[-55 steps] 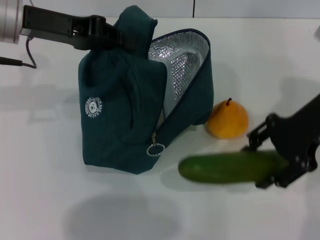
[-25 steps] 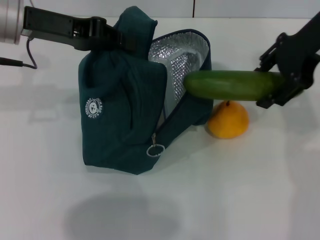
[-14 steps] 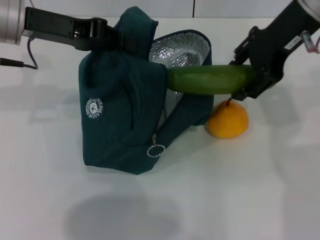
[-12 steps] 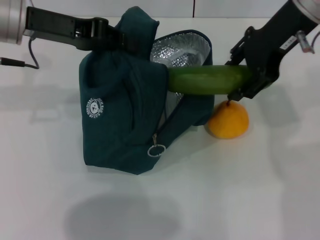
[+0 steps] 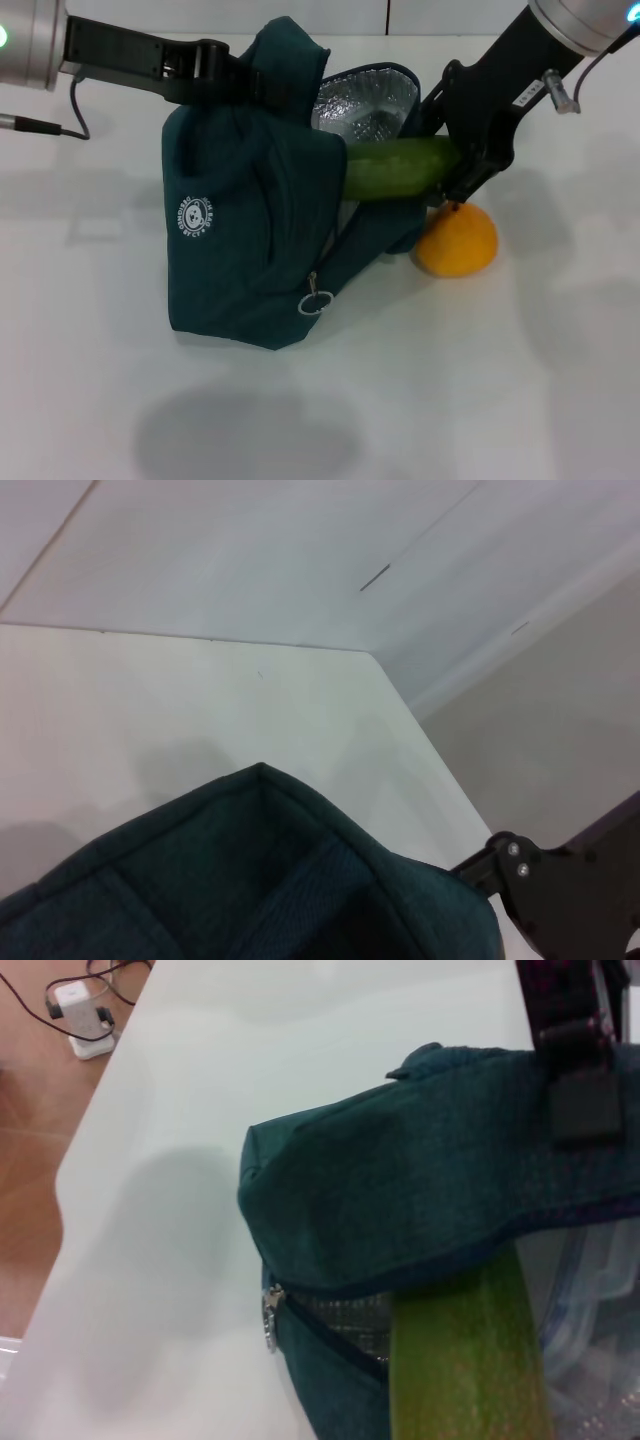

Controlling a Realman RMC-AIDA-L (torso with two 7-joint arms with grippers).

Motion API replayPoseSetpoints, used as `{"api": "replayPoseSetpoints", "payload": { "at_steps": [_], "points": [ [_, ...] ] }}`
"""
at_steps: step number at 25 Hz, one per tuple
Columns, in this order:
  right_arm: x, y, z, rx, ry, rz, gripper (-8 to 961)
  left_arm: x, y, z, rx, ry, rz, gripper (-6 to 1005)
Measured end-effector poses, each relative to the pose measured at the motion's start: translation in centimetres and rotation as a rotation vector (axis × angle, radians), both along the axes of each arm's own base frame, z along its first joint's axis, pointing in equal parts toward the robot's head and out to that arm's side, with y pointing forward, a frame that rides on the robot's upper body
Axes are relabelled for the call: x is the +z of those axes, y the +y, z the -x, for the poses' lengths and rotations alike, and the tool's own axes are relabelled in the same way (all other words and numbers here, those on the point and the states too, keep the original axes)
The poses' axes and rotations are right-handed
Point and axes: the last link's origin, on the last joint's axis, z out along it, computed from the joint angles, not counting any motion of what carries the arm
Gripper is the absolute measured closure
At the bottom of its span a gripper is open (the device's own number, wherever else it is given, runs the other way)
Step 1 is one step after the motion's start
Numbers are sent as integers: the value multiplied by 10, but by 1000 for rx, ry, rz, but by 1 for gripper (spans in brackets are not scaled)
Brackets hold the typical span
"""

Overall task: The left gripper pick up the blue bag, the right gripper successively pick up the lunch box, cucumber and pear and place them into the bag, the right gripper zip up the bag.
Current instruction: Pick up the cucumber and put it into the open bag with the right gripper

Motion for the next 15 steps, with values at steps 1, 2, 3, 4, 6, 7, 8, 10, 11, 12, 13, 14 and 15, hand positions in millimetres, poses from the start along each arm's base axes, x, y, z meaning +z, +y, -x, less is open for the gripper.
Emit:
{"api": "replayPoseSetpoints", "payload": {
  "at_steps": [1, 2, 3, 4, 6, 7, 8, 10, 11, 12, 13, 14, 15],
  "points": [
    [0, 1, 1, 2, 4, -4, 312, 0, 0, 0, 0, 0, 0, 952],
    [-1, 1, 2, 5, 12, -7, 312, 0, 0, 0, 0, 0, 0, 952],
    [-2, 1, 2, 6, 16, -7, 312, 0, 0, 0, 0, 1, 0, 952],
    [-3, 1, 3, 9, 23, -7, 312, 0, 0, 0, 0, 1, 0, 952],
    [-5, 1, 5, 21, 28, -9, 312, 0, 0, 1, 0, 1, -1, 952],
    [-6, 1, 7, 31, 28, -9, 312, 1, 0, 1, 0, 2, -1, 952],
    [-6, 1, 7, 31, 28, -9, 312, 1, 0, 1, 0, 2, -1, 952],
    [-7, 1, 10, 37, 28, -7, 311, 1, 0, 1, 0, 2, -1, 952],
    [-8, 1, 11, 38, 29, -6, 311, 1, 0, 1, 0, 2, -1, 952],
    [-8, 1, 13, 41, 31, -4, 311, 1, 0, 1, -1, 2, -1, 952],
    [-9, 0, 14, 42, 33, -3, 311, 1, 0, 1, -1, 2, -1, 952],
    [-9, 0, 14, 44, 35, -2, 311, 1, 0, 1, 0, 2, -1, 952],
    [-9, 0, 16, 49, 42, -3, 311, 1, 0, 1, 0, 2, -1, 952]
  ]
}}
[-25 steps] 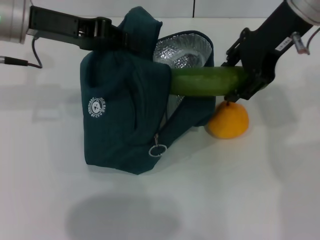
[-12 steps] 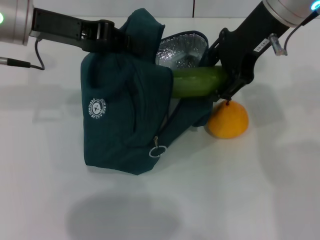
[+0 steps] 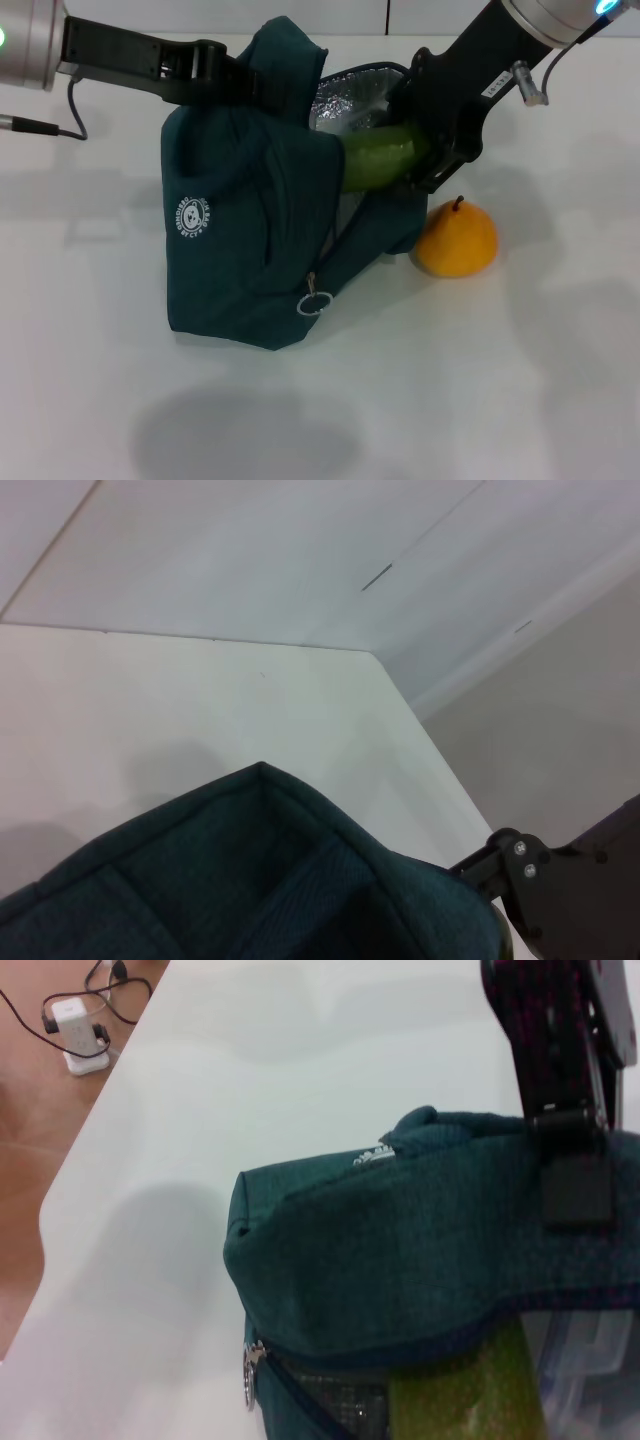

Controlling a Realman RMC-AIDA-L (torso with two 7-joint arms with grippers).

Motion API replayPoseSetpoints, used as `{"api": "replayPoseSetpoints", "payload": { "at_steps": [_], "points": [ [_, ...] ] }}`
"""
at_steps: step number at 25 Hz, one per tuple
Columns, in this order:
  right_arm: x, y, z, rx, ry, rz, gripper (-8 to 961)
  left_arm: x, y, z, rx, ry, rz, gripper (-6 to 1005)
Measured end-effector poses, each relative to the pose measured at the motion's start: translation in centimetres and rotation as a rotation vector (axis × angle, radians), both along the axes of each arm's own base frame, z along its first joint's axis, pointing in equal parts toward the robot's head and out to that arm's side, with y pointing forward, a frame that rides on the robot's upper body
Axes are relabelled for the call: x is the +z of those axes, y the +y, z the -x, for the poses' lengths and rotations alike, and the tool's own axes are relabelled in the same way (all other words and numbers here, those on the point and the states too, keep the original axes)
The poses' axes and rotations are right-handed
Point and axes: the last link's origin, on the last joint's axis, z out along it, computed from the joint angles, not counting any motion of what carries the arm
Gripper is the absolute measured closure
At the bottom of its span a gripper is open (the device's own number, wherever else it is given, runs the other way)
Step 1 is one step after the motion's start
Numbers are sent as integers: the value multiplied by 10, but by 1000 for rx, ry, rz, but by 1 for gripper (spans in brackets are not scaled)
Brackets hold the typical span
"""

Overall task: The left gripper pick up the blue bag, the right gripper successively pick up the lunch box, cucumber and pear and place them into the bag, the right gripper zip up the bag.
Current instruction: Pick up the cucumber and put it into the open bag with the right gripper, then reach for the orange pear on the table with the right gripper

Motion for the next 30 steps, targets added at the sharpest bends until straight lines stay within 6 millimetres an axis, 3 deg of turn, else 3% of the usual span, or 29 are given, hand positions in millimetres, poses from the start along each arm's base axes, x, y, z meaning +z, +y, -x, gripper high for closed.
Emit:
{"api": "replayPoseSetpoints", "payload": {
  "at_steps": [10, 15, 19, 22, 26, 30],
  "points": [
    [0, 0, 2, 18, 39, -18, 310, 0, -1, 1, 3, 1, -1, 951],
    [9, 1, 2, 29, 56, -49, 129, 2, 0, 2, 5, 2, -5, 951],
    [34, 1, -9, -3, 114, -126, 86, 5, 0, 4, 9, 4, -13, 951],
    [61, 1, -30, -81, 205, -216, 87, 6, 0, 5, 10, 4, -15, 951],
    [92, -6, -79, -247, 371, -306, 89, 6, 0, 5, 12, 0, -16, 951],
    [106, -22, -128, -361, 528, -352, 91, 7, 0, 5, 13, -4, -17, 950]
  ]
}}
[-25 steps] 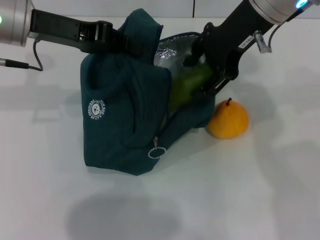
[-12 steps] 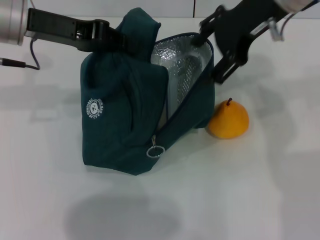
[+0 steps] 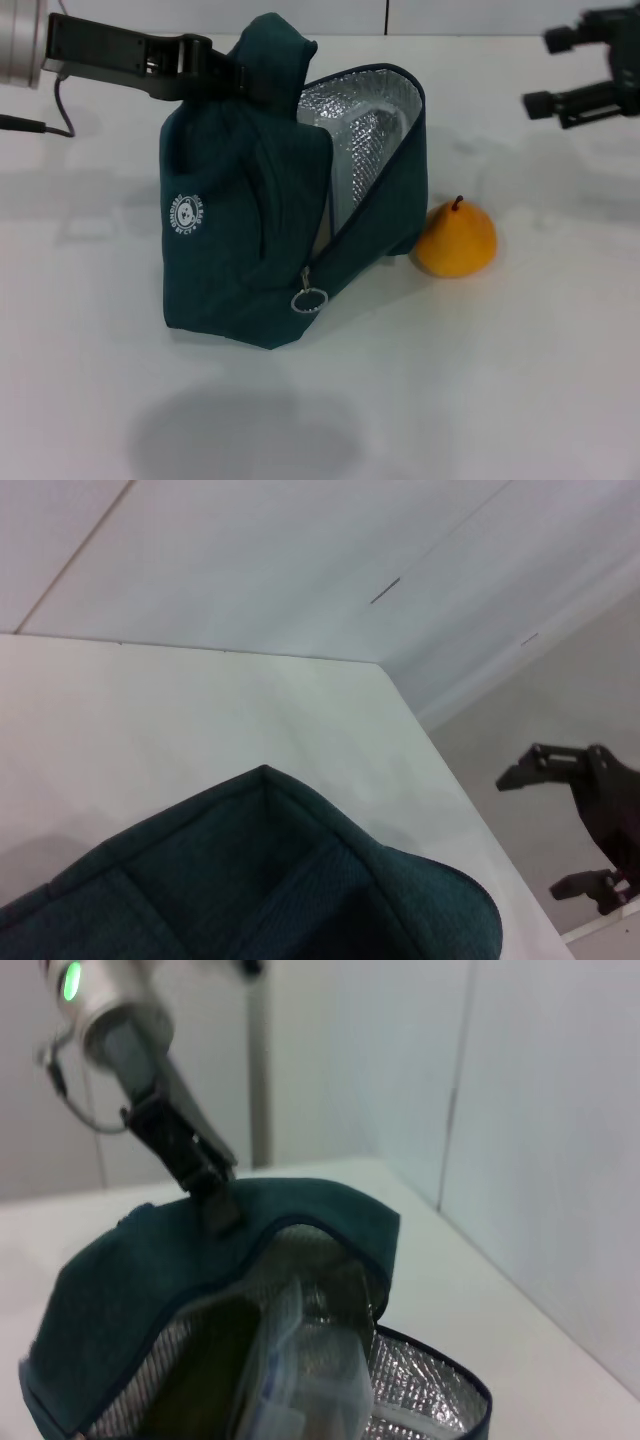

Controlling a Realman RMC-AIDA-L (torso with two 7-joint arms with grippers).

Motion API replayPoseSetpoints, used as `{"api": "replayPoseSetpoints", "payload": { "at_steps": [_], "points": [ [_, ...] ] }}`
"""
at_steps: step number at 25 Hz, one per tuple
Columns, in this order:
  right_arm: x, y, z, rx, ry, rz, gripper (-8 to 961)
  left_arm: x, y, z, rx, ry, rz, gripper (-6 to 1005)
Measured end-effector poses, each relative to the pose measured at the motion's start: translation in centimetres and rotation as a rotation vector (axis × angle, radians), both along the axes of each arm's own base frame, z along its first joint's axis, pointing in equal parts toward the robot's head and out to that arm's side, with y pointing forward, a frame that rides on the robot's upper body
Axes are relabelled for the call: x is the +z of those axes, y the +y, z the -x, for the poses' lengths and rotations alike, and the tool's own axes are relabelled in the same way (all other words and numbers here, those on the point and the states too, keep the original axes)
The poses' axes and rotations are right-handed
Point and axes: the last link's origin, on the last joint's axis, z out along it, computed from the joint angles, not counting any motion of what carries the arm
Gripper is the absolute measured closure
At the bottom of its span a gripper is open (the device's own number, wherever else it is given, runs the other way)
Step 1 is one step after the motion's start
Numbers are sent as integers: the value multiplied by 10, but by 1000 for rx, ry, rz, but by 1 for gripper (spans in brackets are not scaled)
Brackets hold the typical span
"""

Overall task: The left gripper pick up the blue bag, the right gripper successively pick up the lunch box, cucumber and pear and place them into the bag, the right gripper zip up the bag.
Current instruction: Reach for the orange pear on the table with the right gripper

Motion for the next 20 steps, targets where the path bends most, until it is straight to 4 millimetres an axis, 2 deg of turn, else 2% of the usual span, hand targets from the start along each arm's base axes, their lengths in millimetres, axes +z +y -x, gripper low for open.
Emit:
{"api": "replayPoseSetpoints", "payload": {
  "at_steps": [5, 10, 14, 20],
  "points": [
    [-5, -24, -44, -30, 179, -26, 92, 0, 0, 0, -1, -2, -1, 950],
    [-33, -40, -72, -9, 303, -39, 93, 0, 0, 0, -1, -3, -1, 950],
    [-59, -45, -84, 0, 333, -34, 94, 0, 0, 0, -2, -3, 0, 950],
    [-88, -44, -92, 36, 272, -53, 94, 0, 0, 0, -10, 0, -3, 950]
  ]
}}
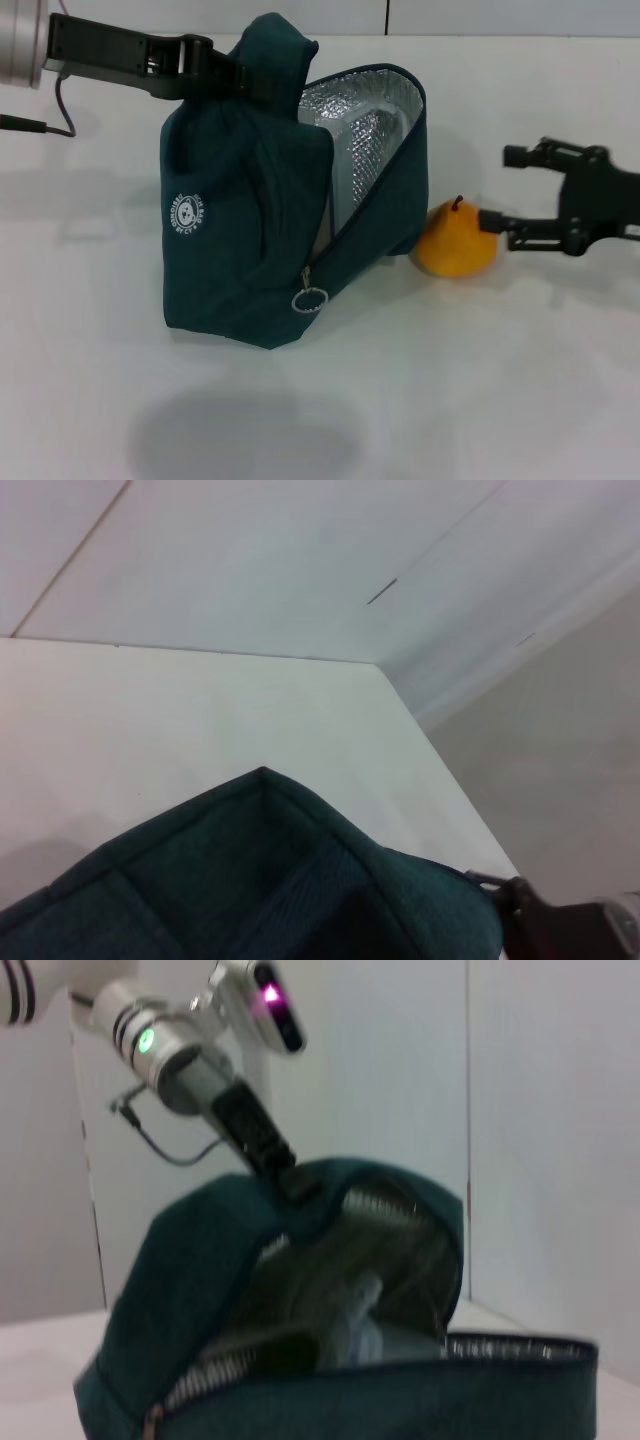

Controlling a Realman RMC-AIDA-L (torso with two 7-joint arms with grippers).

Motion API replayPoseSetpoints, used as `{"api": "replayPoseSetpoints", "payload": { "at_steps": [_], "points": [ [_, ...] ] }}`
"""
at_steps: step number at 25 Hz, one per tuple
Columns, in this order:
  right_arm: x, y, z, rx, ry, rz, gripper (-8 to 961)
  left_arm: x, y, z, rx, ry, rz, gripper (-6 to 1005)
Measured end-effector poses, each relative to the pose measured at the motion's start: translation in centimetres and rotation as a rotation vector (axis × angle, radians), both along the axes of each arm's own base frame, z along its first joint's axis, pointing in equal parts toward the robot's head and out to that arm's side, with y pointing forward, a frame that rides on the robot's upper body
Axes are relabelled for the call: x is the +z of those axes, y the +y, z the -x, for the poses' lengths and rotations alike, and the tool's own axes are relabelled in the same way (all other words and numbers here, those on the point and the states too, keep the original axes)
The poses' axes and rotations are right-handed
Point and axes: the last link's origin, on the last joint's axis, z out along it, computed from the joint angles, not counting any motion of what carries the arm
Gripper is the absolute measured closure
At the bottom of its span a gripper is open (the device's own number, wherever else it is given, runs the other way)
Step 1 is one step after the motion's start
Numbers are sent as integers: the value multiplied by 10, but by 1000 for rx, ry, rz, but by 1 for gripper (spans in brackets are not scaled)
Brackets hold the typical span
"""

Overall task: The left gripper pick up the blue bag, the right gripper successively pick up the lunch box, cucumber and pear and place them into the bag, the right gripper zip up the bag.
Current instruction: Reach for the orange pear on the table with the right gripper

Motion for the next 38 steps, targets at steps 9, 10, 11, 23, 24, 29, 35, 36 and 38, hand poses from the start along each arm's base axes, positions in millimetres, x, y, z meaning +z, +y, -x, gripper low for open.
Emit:
{"api": "replayPoseSetpoints", "payload": {
  "at_steps": [9, 10, 11, 23, 24, 29, 35, 36, 38],
  "points": [
    [-40, 13, 10, 32, -106, 24, 96, 0, 1, 0, -5, 7, -2, 949],
    [-42, 14, 10, 32, -108, 25, 99, 0, 1, 0, -5, 7, -3, 949],
    [-43, 15, 11, 34, -108, 24, 102, 0, 0, 0, -4, 7, -3, 949],
    [-40, 23, 17, 23, -109, 23, 139, 0, 1, 0, -5, 7, -2, 949],
    [-40, 24, 17, 20, -114, 23, 142, 0, 1, 0, -6, 7, -3, 949],
    [-39, 25, 16, 20, -126, 10, 294, 2, 1, -1, -8, 10, -6, 948],
    [-39, 25, 15, 18, -128, 12, 658, 2, 2, -1, -12, 12, -7, 948],
    [-39, 25, 15, 18, -127, 11, 686, 2, 2, -2, -12, 12, -8, 948],
    [-39, 24, 15, 20, -130, 13, 740, 2, 2, -2, -12, 12, -8, 948]
  ]
}}
